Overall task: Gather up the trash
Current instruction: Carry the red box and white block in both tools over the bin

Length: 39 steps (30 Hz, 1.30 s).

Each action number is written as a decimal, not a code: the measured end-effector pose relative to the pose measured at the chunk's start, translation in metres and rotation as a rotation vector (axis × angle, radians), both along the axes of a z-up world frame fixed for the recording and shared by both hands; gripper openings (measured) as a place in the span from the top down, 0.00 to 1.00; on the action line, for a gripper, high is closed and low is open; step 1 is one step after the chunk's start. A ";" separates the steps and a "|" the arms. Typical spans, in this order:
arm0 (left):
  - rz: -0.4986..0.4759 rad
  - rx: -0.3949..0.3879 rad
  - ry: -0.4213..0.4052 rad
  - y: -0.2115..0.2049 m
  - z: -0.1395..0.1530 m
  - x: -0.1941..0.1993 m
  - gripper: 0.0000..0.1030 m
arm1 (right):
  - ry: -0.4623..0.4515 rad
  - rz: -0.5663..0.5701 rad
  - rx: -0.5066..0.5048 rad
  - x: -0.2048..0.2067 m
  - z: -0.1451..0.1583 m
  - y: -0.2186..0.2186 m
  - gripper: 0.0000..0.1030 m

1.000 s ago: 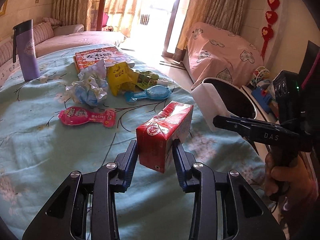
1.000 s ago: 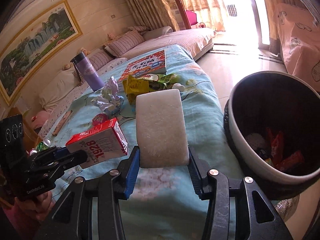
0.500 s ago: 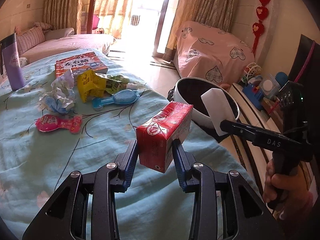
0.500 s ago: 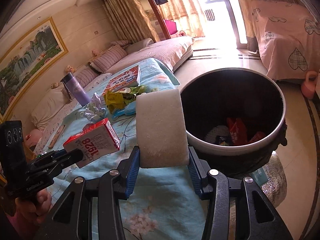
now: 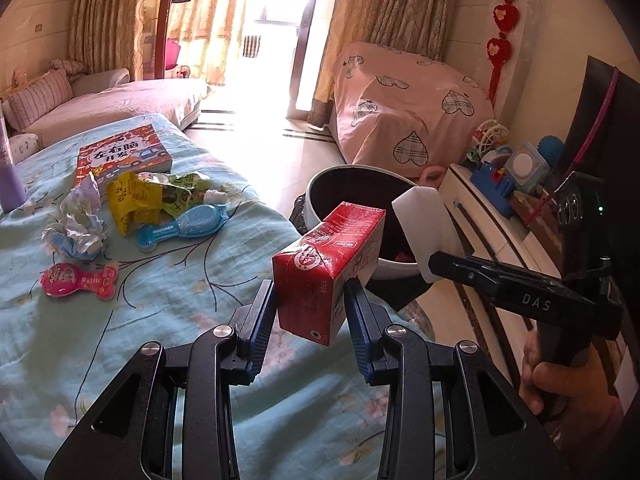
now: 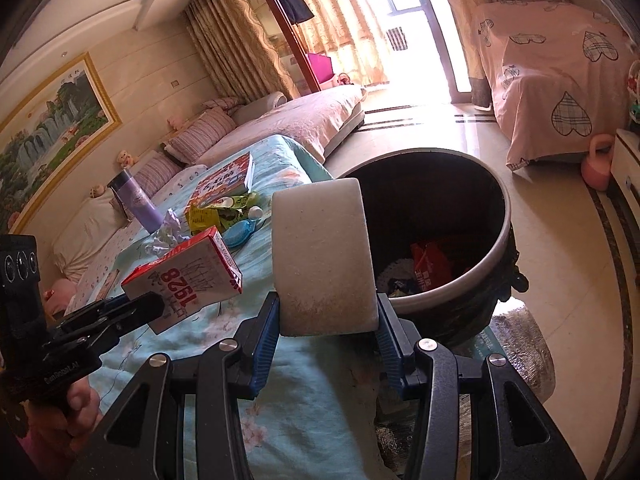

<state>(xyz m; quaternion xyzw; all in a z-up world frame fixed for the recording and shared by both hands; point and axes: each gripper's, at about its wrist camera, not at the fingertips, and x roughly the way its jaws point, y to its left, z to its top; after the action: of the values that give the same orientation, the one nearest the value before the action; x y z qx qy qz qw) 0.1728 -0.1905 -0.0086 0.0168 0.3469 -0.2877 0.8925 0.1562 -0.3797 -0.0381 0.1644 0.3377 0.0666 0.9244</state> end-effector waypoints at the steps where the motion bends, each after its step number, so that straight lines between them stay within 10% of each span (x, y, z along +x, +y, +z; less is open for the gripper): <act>1: -0.003 0.001 -0.001 -0.002 0.000 0.000 0.67 | 0.000 -0.003 0.001 -0.001 0.000 -0.003 0.55; 39: -0.047 0.032 0.028 -0.085 0.000 0.059 0.67 | 0.083 -0.063 -0.072 0.049 0.001 -0.054 0.54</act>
<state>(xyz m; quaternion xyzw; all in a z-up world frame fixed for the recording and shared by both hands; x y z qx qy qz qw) 0.2319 -0.2754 -0.0089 0.0353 0.3635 -0.3033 0.8801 0.2055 -0.4333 -0.0375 0.1444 0.3727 0.0182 0.9165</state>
